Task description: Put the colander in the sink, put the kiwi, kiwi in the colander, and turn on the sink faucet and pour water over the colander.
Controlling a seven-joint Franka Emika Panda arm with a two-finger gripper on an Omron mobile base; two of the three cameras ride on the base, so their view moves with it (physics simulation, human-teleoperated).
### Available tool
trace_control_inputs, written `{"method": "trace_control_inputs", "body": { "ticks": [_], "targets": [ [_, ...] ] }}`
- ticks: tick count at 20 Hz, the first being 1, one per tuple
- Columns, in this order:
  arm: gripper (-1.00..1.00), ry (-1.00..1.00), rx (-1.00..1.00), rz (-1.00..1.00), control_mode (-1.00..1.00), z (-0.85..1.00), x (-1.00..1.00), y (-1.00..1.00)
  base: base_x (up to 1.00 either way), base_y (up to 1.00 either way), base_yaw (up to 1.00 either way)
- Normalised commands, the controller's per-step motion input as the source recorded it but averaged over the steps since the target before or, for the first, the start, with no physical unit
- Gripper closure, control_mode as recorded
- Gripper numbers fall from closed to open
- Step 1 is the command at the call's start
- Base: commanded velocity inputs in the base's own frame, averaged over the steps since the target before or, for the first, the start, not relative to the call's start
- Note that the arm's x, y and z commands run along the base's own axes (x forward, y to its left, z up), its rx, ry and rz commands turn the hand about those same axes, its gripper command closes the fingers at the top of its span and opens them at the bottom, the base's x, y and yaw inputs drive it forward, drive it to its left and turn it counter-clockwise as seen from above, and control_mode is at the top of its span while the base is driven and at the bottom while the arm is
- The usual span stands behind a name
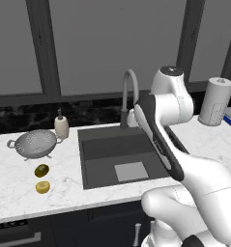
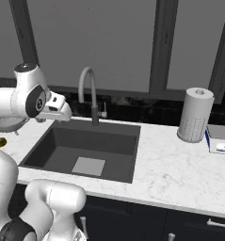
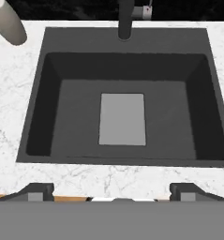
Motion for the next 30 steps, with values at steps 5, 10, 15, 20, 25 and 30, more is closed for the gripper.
{"method": "trace_control_inputs", "body": {
  "ticks": [5, 10, 15, 20, 25, 30],
  "targets": [
    [-1.00, 0.00, 0.01, -0.34, -1.00, -0.24, 0.00, 0.84, 0.00, 0.00, 0.00],
    [-1.00, 0.03, 0.10, -0.26, -1.00, -0.05, 0.11, 0.68, 0.00, 0.00, 0.00],
    [-1.00, 0.04, 0.16, -0.09, -1.00, -0.01, 0.22, 0.48, 0.00, 0.00, 0.00],
    [-1.00, 0.05, 0.11, 0.00, -1.00, -0.08, 0.34, 0.36, 0.00, 0.00, 0.00],
    [-1.00, 0.05, 0.01, 0.00, -1.00, -0.22, 0.31, 0.49, 0.00, 0.00, 0.00],
    [-1.00, 0.08, 0.00, 0.00, -1.00, -0.16, 0.32, 0.49, 0.00, 0.00, 0.00]
  ]
}}
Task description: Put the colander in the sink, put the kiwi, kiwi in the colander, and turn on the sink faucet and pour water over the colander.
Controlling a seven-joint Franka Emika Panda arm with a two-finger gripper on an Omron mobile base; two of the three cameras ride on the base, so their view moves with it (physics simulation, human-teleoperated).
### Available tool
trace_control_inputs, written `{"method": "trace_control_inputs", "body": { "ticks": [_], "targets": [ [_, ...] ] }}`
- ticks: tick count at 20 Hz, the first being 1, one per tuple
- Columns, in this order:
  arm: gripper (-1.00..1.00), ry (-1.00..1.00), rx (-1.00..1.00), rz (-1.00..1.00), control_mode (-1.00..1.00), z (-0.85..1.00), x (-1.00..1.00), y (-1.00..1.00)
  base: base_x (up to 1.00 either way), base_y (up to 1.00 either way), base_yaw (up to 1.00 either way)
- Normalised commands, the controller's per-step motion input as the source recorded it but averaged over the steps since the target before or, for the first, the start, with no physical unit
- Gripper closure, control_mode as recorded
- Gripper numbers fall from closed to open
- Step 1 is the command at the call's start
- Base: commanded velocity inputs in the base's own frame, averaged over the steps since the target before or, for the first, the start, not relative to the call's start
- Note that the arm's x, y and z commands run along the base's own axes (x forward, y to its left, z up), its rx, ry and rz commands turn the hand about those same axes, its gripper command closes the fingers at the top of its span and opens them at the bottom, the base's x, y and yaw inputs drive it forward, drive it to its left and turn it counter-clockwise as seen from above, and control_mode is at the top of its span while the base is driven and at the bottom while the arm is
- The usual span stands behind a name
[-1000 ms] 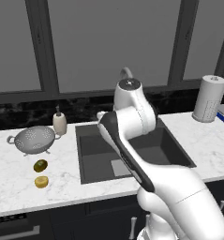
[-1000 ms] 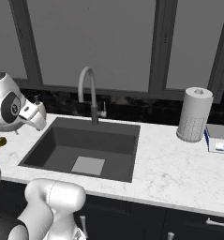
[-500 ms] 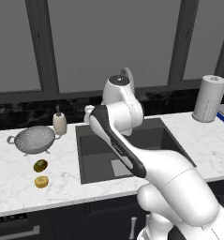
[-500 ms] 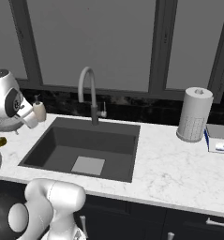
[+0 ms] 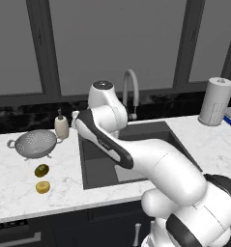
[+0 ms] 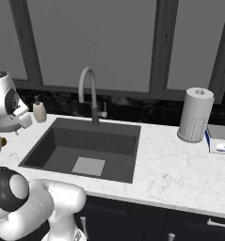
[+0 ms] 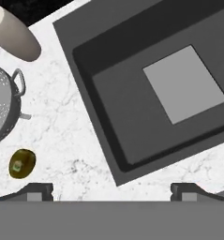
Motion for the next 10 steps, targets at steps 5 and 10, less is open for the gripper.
{"method": "trace_control_inputs", "body": {
  "ticks": [5, 10],
  "targets": [
    [-1.00, 0.14, 0.14, -0.01, -1.00, -0.15, 0.30, 0.46, 0.00, 0.00, 0.00],
    [-1.00, 0.02, 0.15, 0.00, -1.00, -0.30, 0.22, 0.46, 0.00, 0.00, 0.00]
  ]
}}
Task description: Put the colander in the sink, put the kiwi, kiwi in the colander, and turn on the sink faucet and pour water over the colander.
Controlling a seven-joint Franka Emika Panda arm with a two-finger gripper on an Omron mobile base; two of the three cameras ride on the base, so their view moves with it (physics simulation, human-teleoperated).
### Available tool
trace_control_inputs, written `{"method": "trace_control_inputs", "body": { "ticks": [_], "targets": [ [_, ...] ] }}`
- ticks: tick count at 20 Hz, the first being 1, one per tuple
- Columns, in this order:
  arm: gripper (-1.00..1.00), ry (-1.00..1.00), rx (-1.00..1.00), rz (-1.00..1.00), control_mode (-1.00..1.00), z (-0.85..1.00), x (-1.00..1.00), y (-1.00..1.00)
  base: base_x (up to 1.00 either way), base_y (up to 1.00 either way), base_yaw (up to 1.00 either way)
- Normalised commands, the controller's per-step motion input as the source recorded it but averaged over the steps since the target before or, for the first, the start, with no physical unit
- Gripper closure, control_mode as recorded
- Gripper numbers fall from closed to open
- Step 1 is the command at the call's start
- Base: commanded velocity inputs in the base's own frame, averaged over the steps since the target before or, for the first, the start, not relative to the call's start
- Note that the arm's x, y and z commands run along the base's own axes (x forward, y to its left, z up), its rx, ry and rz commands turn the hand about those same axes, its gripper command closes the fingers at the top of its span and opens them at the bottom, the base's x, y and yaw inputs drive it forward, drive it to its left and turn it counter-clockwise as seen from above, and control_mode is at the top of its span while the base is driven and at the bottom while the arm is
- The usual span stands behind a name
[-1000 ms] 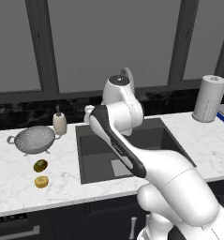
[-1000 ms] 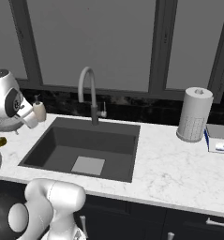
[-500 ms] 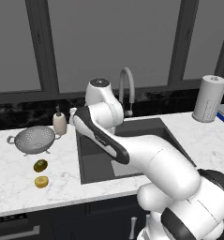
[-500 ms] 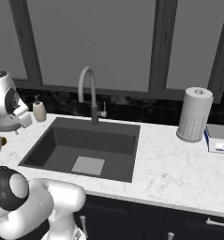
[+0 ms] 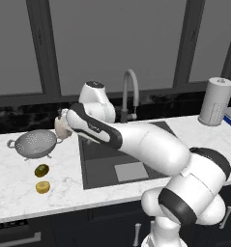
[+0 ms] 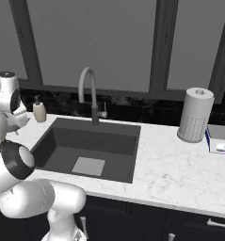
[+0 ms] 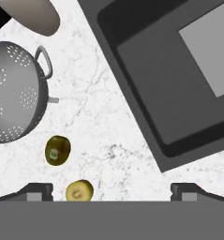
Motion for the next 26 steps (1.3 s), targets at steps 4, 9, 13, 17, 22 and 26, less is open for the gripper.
{"method": "trace_control_inputs", "body": {
  "ticks": [4, 9, 13, 17, 22, 26],
  "targets": [
    [-1.00, 0.05, 0.11, -0.01, -1.00, -0.28, 0.31, 0.45, 0.00, 0.00, 0.00],
    [-1.00, 0.12, 0.00, -0.02, -1.00, -0.22, 0.23, 0.36, 0.00, 0.00, 0.00],
    [-1.00, 0.05, -0.02, -0.01, -1.00, -0.17, 0.21, 0.24, 0.00, 0.00, 0.00],
    [-1.00, 0.06, -0.04, 0.00, -1.00, -0.10, 0.30, 0.22, 0.00, 0.00, 0.00],
    [-1.00, 0.06, -0.12, -0.02, -1.00, -0.17, 0.28, 0.16, 0.00, 0.00, 0.00],
    [-1.00, 0.00, -0.08, 0.00, -1.00, -0.20, 0.31, 0.13, 0.00, 0.00, 0.00]
  ]
}}
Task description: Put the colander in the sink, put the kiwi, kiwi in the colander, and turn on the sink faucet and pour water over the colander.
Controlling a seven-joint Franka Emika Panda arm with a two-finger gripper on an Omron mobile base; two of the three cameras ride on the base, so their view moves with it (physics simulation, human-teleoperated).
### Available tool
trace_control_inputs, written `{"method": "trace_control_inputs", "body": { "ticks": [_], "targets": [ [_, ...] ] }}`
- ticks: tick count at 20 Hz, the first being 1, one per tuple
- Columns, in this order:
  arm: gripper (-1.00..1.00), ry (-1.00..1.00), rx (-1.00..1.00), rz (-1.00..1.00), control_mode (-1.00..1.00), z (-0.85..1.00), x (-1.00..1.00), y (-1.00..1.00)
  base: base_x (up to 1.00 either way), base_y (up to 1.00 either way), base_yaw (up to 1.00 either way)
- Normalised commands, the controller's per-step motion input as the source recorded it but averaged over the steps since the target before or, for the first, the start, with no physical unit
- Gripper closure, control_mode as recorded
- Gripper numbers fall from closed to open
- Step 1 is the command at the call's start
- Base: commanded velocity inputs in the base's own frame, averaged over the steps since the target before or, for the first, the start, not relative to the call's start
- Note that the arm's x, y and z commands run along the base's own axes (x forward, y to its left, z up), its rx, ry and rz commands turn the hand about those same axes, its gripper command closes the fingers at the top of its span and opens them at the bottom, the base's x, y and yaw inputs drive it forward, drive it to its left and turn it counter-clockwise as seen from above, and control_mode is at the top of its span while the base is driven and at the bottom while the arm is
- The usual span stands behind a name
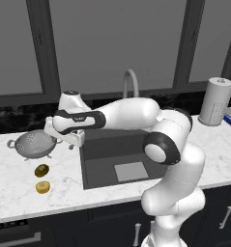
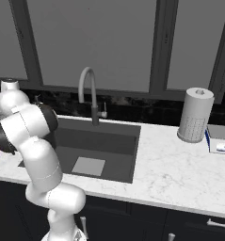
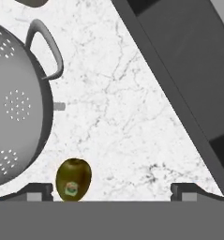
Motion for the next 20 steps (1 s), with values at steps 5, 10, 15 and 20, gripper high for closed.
{"method": "trace_control_inputs", "body": {
  "ticks": [5, 10, 15, 20],
  "targets": [
    [-1.00, 0.00, -0.03, 0.00, -1.00, -0.14, 0.34, 0.13, 0.00, 0.00, 0.00],
    [-1.00, 0.01, 0.00, 0.00, -1.00, -0.09, 0.31, 0.12, 0.00, 0.00, 0.00],
    [-1.00, 0.01, 0.00, 0.00, -1.00, -0.27, 0.19, 0.17, 0.00, 0.00, 0.00],
    [-1.00, 0.00, 0.00, 0.00, -1.00, -0.31, 0.19, 0.15, 0.00, 0.00, 0.00]
  ]
}}
